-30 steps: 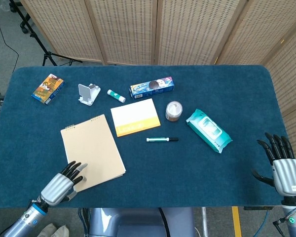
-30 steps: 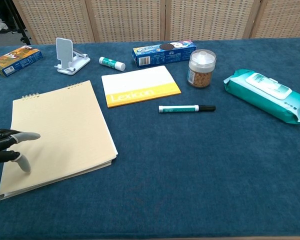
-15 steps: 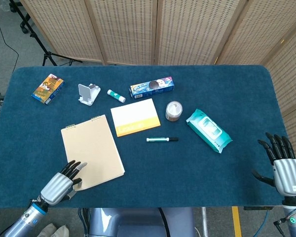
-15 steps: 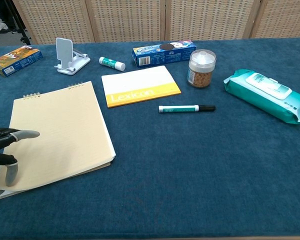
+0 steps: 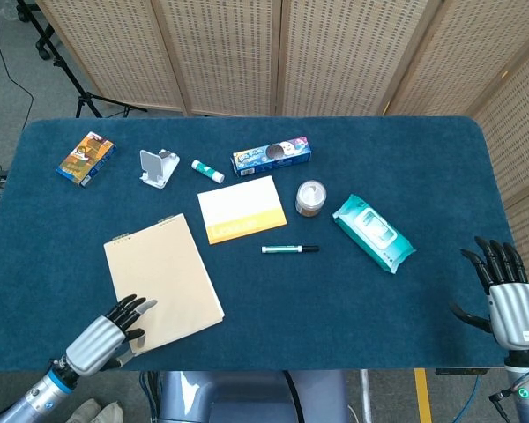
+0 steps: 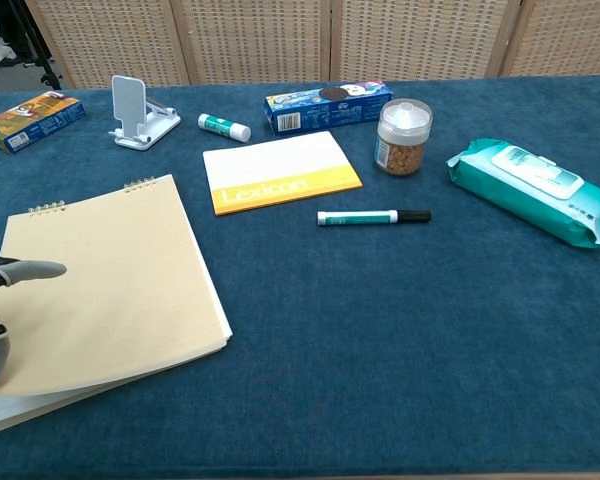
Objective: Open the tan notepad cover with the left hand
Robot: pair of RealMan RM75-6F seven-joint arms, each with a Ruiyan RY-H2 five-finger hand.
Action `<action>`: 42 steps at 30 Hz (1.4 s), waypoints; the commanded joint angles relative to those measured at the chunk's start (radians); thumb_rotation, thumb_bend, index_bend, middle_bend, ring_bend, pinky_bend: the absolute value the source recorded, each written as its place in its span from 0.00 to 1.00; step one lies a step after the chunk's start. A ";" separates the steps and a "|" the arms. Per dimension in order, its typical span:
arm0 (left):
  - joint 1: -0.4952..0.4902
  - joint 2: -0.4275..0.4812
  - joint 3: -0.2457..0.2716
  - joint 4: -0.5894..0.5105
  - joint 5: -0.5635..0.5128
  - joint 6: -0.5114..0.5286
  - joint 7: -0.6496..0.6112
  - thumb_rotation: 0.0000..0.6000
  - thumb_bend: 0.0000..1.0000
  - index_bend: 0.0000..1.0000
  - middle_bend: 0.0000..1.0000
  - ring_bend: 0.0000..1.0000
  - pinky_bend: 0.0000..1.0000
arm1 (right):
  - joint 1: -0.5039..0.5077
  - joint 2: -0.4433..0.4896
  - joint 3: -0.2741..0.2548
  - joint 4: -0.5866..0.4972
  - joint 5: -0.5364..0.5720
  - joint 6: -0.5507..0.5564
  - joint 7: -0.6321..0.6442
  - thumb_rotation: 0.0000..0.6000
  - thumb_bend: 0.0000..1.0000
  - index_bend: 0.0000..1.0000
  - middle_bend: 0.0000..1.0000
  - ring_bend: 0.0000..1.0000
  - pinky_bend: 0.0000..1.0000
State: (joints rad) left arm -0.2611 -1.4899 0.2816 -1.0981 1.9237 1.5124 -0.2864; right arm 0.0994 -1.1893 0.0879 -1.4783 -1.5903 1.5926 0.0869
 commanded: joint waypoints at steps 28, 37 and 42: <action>0.000 0.142 -0.095 -0.172 -0.205 0.237 -0.702 1.00 0.47 0.78 0.00 0.00 0.00 | -0.001 0.004 0.001 -0.005 0.002 0.001 0.004 1.00 0.00 0.17 0.07 0.00 0.00; 0.004 0.166 -0.396 -0.344 -0.633 0.080 -0.741 1.00 0.50 0.79 0.00 0.00 0.00 | 0.001 0.003 0.001 -0.005 0.001 -0.002 0.002 1.00 0.00 0.17 0.07 0.00 0.00; -0.033 0.159 -0.553 -0.381 -0.821 -0.020 -0.657 1.00 0.52 0.79 0.00 0.00 0.00 | 0.001 0.001 -0.002 -0.006 -0.004 -0.002 -0.003 1.00 0.00 0.17 0.07 0.00 0.00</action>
State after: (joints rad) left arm -0.2722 -1.3331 -0.1843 -1.4382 1.2005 1.5636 -0.9874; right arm 0.1004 -1.1881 0.0862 -1.4844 -1.5945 1.5910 0.0840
